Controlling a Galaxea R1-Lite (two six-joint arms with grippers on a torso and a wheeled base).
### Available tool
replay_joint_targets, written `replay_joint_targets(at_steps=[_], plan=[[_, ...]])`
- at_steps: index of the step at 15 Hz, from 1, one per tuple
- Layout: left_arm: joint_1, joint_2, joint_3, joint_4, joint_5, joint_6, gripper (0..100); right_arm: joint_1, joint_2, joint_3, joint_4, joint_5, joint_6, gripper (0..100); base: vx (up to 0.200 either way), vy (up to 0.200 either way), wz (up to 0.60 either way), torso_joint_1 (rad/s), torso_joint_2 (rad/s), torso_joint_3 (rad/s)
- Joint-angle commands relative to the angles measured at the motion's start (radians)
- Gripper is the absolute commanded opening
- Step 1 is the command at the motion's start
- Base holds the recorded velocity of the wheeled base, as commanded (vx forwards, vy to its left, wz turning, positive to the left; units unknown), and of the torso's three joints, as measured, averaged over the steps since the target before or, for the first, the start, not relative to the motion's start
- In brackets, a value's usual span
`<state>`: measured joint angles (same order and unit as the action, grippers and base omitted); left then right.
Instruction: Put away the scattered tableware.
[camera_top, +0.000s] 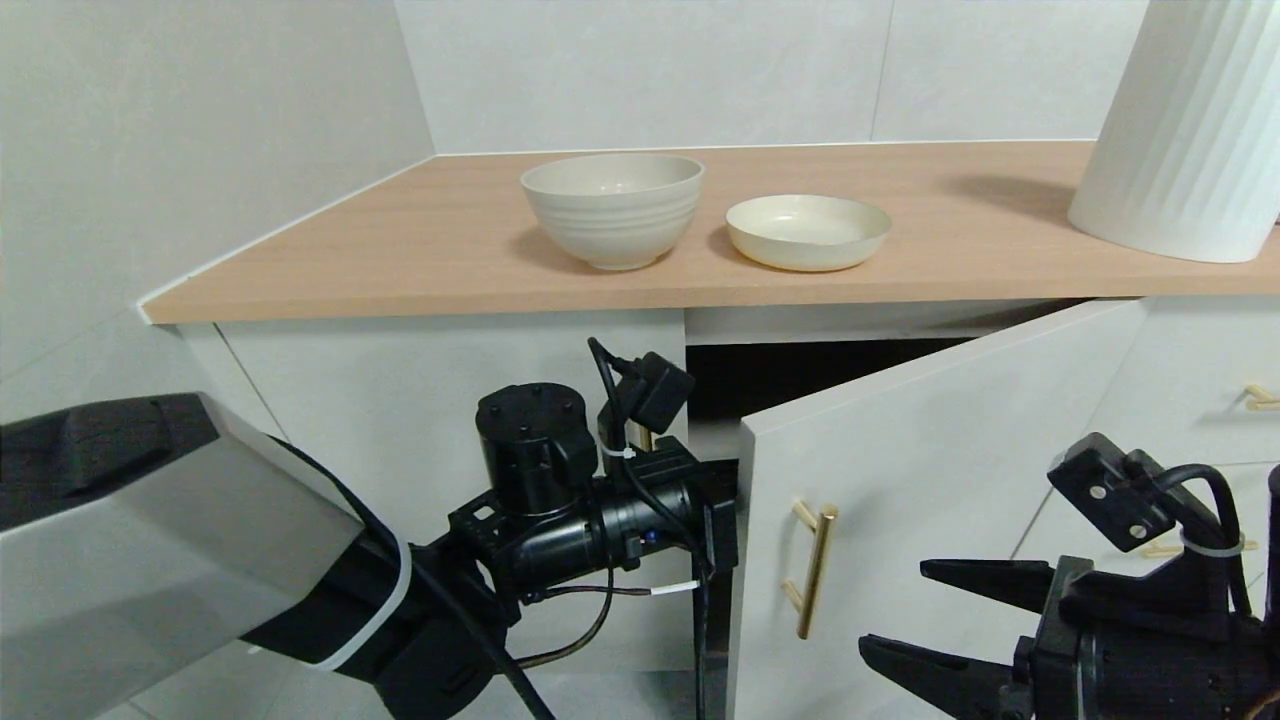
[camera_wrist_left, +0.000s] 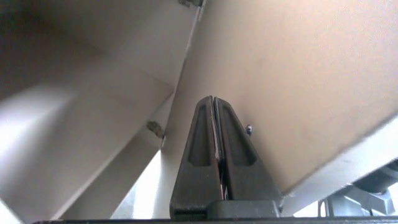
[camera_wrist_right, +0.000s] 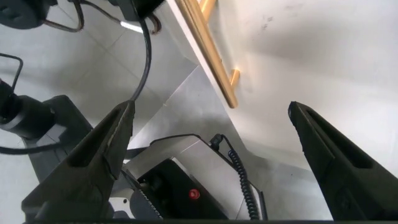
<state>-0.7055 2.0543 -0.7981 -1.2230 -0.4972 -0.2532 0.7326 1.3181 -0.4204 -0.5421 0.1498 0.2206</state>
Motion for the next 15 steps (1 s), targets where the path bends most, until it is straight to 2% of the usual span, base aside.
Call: replay_joint_targets(at_steps=[1,5,10,14,15], plan=[[-0.006,0.010,0.000,0.000,0.000,-0.001,0,0.001,0.000,0.000,-0.001,0.001,0.000,100,-0.200,0.000,0.00,-0.007,0.00,0.007],[-0.014,0.035,-0.006,-0.001,0.000,-0.001,0,0.001,-0.016,-0.001,0.002,0.002,-0.001,100,-0.200,0.000,0.00,0.004,0.00,0.000],[-0.015,0.067,-0.027,-0.003,0.000,-0.001,0,0.005,-0.019,0.000,0.002,0.002,-0.003,100,0.000,0.000,0.00,0.000,0.00,0.000],[-0.015,0.116,-0.085,-0.001,0.002,-0.005,0,0.016,-0.031,0.000,0.034,0.004,-0.004,100,0.000,0.000,0.00,0.000,0.00,0.000],[-0.015,0.122,-0.093,0.000,0.003,-0.006,0,0.018,-0.034,0.000,0.036,0.004,-0.006,100,-0.200,0.000,0.00,0.002,0.00,0.002]])
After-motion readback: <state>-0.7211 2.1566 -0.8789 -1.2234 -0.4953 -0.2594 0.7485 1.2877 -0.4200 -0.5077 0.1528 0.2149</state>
